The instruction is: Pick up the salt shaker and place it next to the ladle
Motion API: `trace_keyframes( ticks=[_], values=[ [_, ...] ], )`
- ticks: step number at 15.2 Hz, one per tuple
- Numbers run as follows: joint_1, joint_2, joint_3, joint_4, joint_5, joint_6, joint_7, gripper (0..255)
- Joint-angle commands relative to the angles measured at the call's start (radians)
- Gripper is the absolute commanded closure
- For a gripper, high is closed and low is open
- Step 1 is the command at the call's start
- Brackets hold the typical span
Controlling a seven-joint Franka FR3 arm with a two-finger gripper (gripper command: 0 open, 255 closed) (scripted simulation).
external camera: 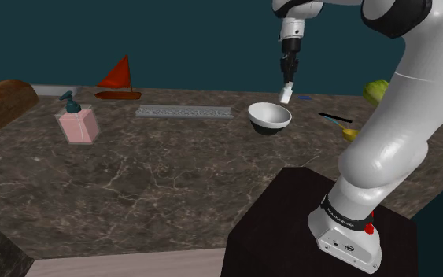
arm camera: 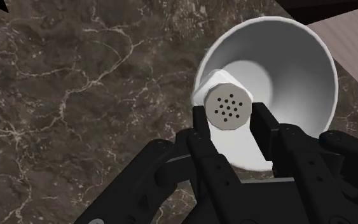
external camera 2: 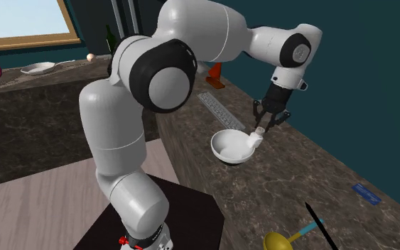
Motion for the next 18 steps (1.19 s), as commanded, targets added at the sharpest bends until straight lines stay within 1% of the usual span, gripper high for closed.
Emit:
trace_keyframes(
  ticks=[1,7,12,18],
  values=[
    [-0.025,0.001,-0.022,0.006,-0.014,-0.005,-0.047,255],
    [-0.103,0.035,-0.085,0.058,-0.043,-0.017,-0.189,255],
    [-0.179,0.098,-0.139,0.141,-0.052,-0.031,-0.320,255],
    [-0.178,0.100,-0.137,0.063,-0.050,0.049,-0.313,255]
  ],
)
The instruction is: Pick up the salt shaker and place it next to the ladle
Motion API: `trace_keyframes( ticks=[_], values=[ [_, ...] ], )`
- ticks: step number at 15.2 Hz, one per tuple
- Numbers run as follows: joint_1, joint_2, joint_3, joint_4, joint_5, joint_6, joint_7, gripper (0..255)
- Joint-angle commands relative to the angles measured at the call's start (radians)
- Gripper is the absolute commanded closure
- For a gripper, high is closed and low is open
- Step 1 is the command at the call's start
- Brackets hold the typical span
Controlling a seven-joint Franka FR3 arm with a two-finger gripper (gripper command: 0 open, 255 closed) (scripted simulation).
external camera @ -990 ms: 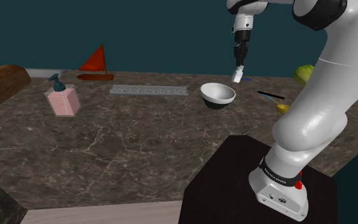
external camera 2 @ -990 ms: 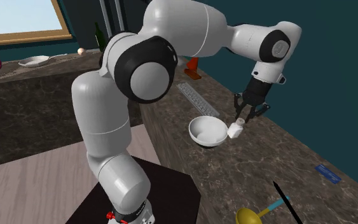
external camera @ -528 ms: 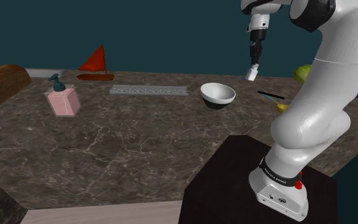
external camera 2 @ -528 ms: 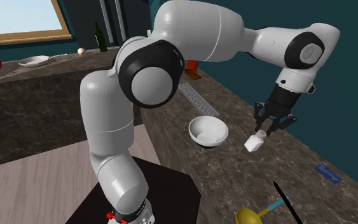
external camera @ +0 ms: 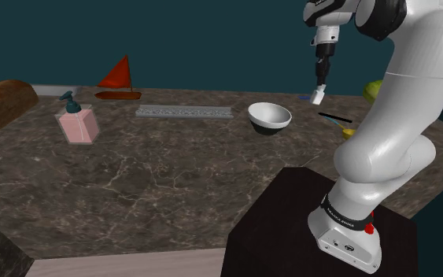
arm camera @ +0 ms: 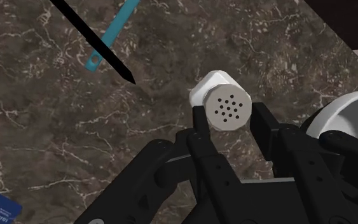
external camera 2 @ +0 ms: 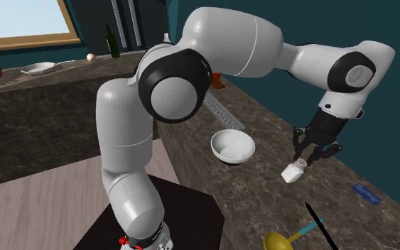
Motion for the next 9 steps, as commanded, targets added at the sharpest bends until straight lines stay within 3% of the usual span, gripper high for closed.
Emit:
trace_keyframes(
  ticks=[1,9],
  values=[
    [0.000,0.002,0.000,-0.027,0.001,0.029,0.001,255],
    [-0.001,0.020,0.002,-0.112,0.008,0.130,0.006,255]
  ],
)
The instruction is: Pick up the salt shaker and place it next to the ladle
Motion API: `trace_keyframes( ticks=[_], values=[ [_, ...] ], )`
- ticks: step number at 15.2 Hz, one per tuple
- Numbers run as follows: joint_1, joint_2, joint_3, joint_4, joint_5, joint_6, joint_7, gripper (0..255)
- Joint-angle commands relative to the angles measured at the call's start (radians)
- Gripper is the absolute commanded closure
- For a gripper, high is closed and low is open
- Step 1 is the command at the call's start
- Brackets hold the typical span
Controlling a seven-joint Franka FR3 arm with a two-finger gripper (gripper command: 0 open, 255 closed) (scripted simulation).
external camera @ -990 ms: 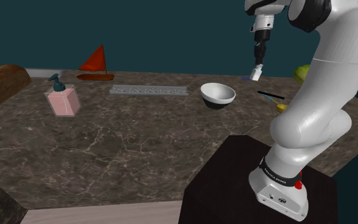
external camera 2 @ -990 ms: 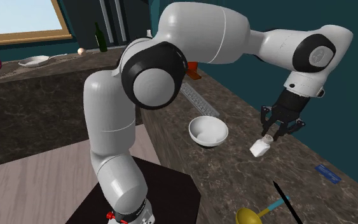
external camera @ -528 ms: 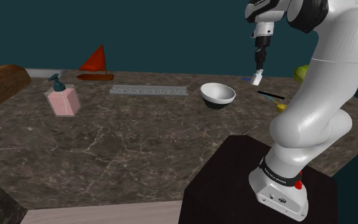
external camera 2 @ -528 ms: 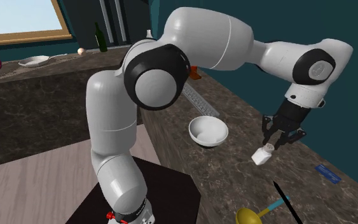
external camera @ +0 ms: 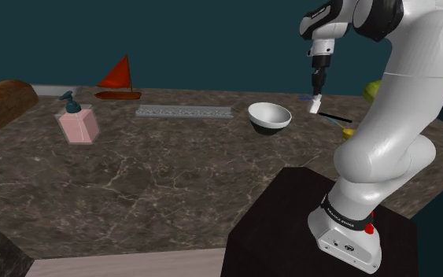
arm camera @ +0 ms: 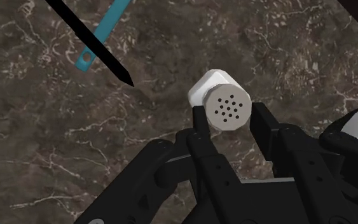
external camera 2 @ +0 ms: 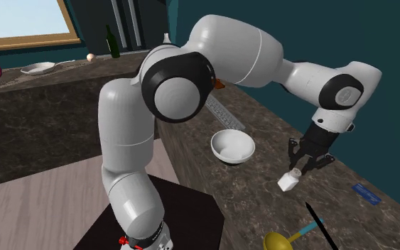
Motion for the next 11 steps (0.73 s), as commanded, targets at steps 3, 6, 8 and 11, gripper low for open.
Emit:
trace_keyframes(
  ticks=[3,6,8,11],
  values=[
    [-0.002,0.014,0.001,-0.037,0.005,0.050,0.000,255],
    [-0.003,0.027,0.002,-0.062,0.010,0.087,0.001,255],
    [-0.004,0.036,0.003,-0.078,0.013,0.112,0.000,255],
    [-0.006,0.051,0.005,-0.100,0.019,0.148,0.000,255]
  ],
)
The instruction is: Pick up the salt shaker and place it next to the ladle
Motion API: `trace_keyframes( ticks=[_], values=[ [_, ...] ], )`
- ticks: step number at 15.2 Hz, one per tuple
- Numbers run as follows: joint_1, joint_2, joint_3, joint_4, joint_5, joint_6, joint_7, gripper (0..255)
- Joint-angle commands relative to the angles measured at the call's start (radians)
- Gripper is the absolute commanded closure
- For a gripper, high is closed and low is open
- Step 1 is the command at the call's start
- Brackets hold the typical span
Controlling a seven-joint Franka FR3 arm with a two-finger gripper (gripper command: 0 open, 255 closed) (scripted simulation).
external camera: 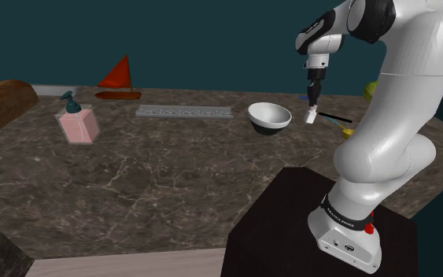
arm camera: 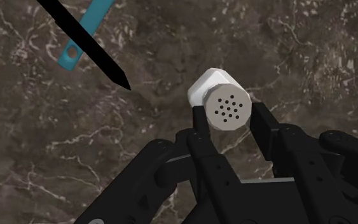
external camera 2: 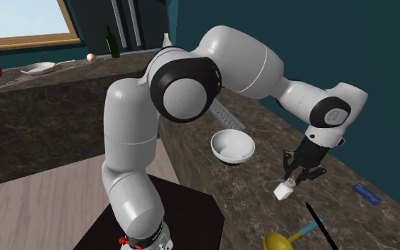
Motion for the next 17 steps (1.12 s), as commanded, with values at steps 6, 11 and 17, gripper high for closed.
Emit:
trace_keyframes(
  ticks=[6,11,17],
  values=[
    [-0.004,0.025,0.003,-0.028,0.009,0.052,-0.003,255],
    [-0.004,0.025,0.003,-0.028,0.009,0.052,-0.003,255],
    [-0.004,0.025,0.003,-0.028,0.009,0.052,-0.003,0]
  ],
)
